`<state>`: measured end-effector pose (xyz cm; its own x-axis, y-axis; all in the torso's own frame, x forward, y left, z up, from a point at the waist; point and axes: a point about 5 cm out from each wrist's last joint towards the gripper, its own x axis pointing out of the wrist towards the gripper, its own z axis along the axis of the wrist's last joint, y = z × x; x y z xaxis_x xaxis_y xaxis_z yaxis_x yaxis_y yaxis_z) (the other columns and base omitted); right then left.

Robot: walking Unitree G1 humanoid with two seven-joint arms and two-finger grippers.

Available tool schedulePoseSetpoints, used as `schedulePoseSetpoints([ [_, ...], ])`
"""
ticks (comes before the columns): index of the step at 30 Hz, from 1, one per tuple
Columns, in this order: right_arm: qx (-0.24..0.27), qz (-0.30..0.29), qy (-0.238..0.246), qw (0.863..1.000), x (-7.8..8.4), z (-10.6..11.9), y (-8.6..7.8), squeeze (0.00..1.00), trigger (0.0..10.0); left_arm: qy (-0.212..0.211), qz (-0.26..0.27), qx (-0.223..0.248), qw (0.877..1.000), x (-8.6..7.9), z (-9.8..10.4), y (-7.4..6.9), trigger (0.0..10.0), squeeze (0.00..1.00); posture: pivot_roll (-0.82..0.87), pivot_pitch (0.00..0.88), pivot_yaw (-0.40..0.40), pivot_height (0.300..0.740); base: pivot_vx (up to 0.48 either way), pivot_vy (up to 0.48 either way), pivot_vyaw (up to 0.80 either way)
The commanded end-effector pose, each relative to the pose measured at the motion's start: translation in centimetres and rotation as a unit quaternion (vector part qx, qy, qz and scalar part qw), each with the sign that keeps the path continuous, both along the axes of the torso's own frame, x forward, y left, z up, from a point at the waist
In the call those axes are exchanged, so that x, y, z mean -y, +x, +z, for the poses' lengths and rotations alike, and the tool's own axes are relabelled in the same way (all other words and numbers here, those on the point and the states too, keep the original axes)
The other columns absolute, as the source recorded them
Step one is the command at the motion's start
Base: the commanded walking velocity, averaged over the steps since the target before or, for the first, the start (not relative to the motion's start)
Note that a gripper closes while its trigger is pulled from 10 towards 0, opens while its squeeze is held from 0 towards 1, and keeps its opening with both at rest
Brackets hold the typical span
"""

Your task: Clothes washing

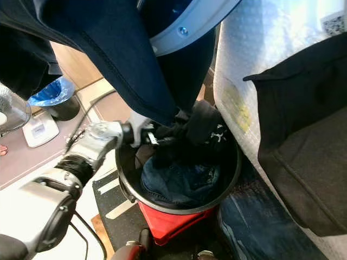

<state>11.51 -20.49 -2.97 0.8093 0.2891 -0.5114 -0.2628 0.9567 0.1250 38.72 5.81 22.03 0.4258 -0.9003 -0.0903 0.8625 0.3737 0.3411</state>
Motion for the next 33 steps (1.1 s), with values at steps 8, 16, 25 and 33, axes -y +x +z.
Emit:
schedulePoseSetpoints([
  [8,-0.081,0.024,0.046,0.995,-3.3,-2.0,-3.8,0.01,10.0,0.018,-0.048,0.013,0.999,0.3,0.2,-0.4,10.0,0.0,-0.09,0.482,0.156,0.74,0.0,0.0,0.0],
  [16,-0.084,0.021,0.049,0.995,-3.6,-2.0,-4.2,0.01,10.0,0.022,-0.086,0.001,0.996,-0.3,0.2,-0.7,0.0,0.0,-0.09,0.482,0.164,0.74,0.0,0.0,0.0],
  [25,-0.083,0.018,0.055,0.995,-4.1,-1.8,-4.6,0.01,10.0,0.028,-0.104,0.006,0.994,-0.4,0.5,-0.9,0.0,0.0,-0.1,0.487,0.172,0.74,0.0,0.0,0.0],
  [33,-0.085,0.015,0.056,0.995,-4.2,-1.7,-5.0,0.01,10.0,0.024,-0.114,0.004,0.993,-0.4,0.6,-0.9,0.0,0.0,-0.1,0.499,0.176,0.74,0.0,0.0,0.0],
])
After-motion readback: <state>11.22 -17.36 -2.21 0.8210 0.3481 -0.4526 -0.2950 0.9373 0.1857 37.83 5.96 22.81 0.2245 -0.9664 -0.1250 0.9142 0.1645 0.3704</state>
